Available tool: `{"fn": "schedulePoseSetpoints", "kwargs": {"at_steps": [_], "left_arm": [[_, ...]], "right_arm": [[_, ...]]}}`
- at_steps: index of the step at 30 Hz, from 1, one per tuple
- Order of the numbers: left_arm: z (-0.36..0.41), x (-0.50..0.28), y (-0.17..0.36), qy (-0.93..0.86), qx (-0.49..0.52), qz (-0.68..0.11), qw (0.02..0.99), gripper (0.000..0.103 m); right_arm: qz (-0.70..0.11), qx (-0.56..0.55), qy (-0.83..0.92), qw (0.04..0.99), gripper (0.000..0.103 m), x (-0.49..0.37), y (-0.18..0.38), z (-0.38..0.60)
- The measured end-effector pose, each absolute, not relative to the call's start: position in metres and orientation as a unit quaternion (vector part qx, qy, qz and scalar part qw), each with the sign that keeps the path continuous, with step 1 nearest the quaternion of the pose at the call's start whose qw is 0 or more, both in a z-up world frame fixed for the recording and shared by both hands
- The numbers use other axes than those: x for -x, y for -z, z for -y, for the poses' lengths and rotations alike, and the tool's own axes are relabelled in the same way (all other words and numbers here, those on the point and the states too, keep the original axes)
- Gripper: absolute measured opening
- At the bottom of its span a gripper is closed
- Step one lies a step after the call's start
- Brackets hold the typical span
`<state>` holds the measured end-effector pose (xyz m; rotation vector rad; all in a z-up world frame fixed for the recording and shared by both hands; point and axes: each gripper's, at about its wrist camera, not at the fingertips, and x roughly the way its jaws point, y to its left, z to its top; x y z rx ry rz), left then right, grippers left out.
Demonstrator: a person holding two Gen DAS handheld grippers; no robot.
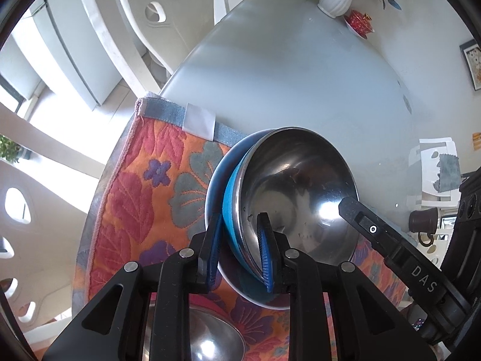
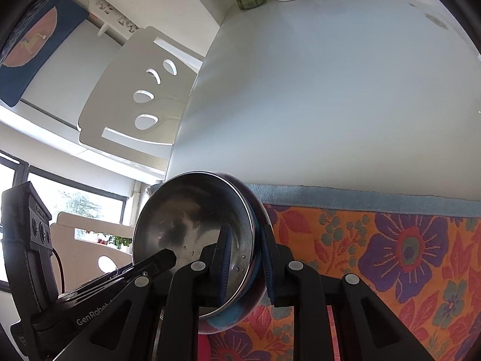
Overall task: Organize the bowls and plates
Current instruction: 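Carry the blue steel bowl with both grippers and lower it into the pink bowl, then open both grippers and lift them off the nested bowls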
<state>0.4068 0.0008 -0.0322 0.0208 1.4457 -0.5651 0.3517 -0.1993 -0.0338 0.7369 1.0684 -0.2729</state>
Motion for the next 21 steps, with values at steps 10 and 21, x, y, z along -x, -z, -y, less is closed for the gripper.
{"fn": "schedulePoseSetpoints", "kwargs": {"at_steps": [10, 21], "left_arm": [[0.000, -0.404, 0.032, 0.249, -0.012, -0.651, 0.717, 0.020], [-0.003, -0.404, 0.027, 0.253, -0.006, -0.650, 0.716, 0.020]], "right_arm": [[-0.495, -0.343, 0.128, 0.788, 0.019, -0.349, 0.029, 0.198], [-0.490, -0.348, 0.109, 0.792, 0.019, -0.351, 0.023, 0.189]]}}
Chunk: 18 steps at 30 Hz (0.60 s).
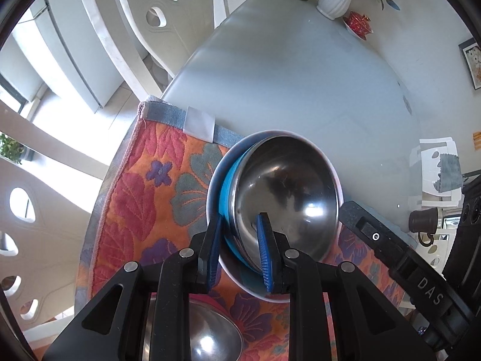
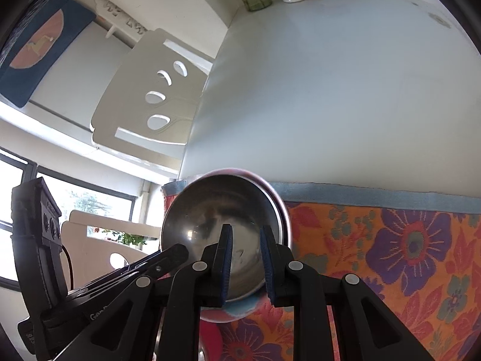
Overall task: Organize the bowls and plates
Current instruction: 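Open both grippers and lift them off the nested bowls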
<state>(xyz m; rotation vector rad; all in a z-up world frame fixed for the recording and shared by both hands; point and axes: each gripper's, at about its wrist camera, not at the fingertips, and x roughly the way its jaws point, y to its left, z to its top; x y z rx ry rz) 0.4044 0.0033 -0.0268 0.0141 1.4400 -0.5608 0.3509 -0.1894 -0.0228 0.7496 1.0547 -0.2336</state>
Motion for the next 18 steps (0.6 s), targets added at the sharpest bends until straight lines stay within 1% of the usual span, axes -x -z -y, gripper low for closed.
{"fn": "schedulePoseSetpoints", "kwargs": {"at_steps": [6, 18], "left_arm": [[-0.011, -0.402, 0.022, 0.255, 0.002, -0.652, 0.714, 0.020], [-0.044, -0.397, -0.009, 0.244, 0.016, -0.636, 0.732, 0.020]], "right_arm": [[-0.492, -0.340, 0.098, 0.796, 0.019, -0.355, 0.014, 0.178], [-0.478, -0.331, 0.089, 0.809, 0.019, -0.345, -0.017, 0.159]]}}
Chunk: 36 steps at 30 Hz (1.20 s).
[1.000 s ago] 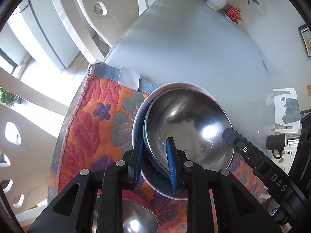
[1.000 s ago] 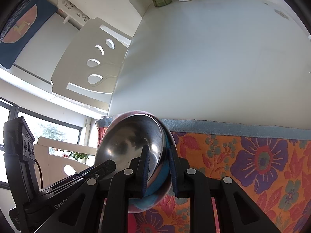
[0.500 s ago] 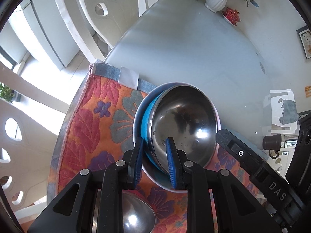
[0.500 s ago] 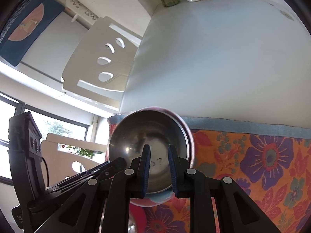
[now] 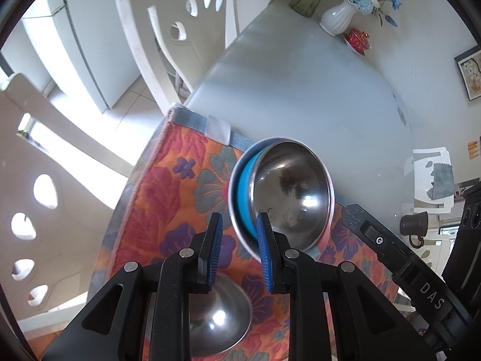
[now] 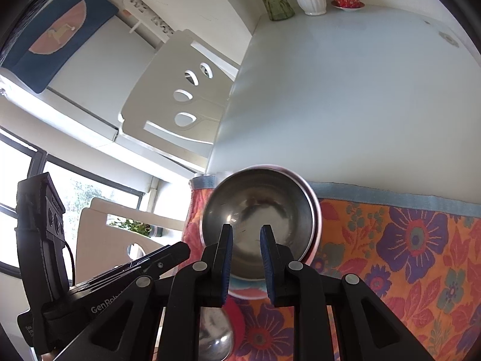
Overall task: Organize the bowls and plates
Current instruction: 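Open both grippers and lift them off the nested bowls, then move both grippers to the rim of the red-exterior steel bowl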
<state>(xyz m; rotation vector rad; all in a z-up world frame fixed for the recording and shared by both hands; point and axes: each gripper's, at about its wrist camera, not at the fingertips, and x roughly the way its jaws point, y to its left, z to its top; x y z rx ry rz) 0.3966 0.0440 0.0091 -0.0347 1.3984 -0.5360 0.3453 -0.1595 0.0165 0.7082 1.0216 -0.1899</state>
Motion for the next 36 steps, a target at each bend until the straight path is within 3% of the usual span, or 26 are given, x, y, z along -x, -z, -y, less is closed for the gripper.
{"fn": "schedulePoseSetpoints", "kwargs": {"at_steps": [17, 36], "left_arm": [[-0.113, -0.380, -0.018, 0.205, 0.044, -0.636, 0.743, 0.021], [-0.149, -0.360, 0.034, 0.171, 0.034, -0.674, 0.717, 0.021]], "right_arm": [[-0.493, -0.315, 0.056, 0.809, 0.019, -0.323, -0.030, 0.104], [-0.546, -0.314, 0.040, 0.775, 0.019, -0.306, 0.017, 0.059]]}}
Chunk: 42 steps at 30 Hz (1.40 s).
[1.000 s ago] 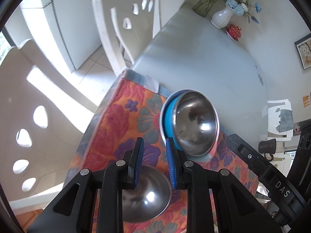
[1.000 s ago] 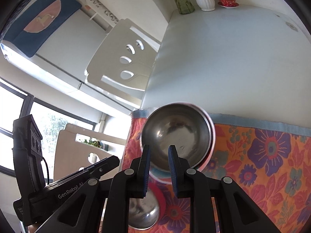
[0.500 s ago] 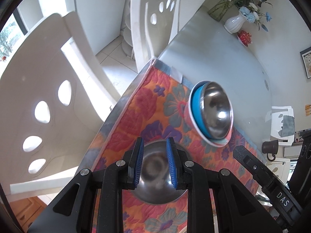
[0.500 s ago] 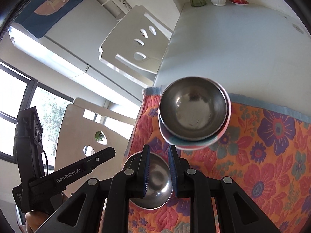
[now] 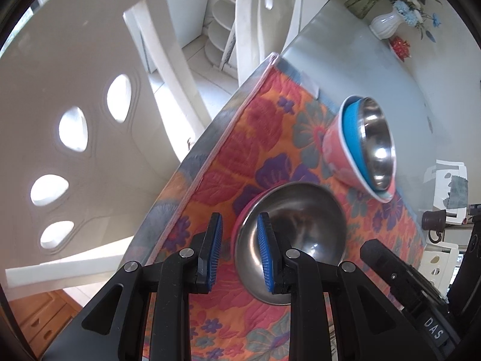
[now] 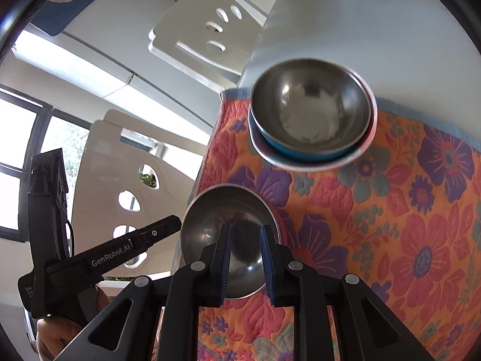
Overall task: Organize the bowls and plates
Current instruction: 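Move both grippers to the rim of the red-exterior steel bowl, then close both grippers on the red-exterior steel bowl rim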
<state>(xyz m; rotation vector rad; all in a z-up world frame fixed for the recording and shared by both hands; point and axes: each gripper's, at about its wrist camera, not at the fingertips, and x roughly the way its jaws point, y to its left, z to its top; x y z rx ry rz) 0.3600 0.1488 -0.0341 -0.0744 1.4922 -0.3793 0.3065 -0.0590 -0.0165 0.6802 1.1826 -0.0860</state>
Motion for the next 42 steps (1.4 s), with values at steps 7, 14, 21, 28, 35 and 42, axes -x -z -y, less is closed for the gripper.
{"fn": "schedulePoseSetpoints", "kwargs": {"at_steps": [7, 14, 21, 28, 35, 42], "left_arm": [[-0.163, -0.352, 0.050, 0.174, 0.046, -0.683, 0.708, 0.026], [-0.166, -0.349, 0.046, 0.192, 0.043, -0.670, 0.715, 0.033], [-0.152, -0.348, 0.047, 0.205, 0.012, -0.665, 0.718, 0.034], [-0.136, -0.348, 0.057, 0.209, -0.017, -0.669, 0.713, 0.042], [-0.130, -0.350, 0.067, 0.207, -0.029, -0.677, 0.706, 0.043], [-0.128, -0.355, 0.079, 0.201, -0.035, -0.685, 0.699, 0.043]], "right_arm": [[-0.565, -0.323, 0.045, 0.758, 0.019, -0.298, 0.039, 0.054], [-0.560, -0.324, 0.053, 0.761, 0.025, -0.298, 0.041, 0.051], [-0.560, -0.288, 0.070, 0.773, 0.052, -0.308, 0.034, 0.047], [-0.586, -0.254, 0.071, 0.766, 0.052, -0.318, 0.051, 0.046], [-0.599, -0.261, 0.069, 0.754, 0.052, -0.321, 0.069, 0.048], [-0.608, -0.263, 0.069, 0.746, 0.052, -0.329, 0.084, 0.051]]}}
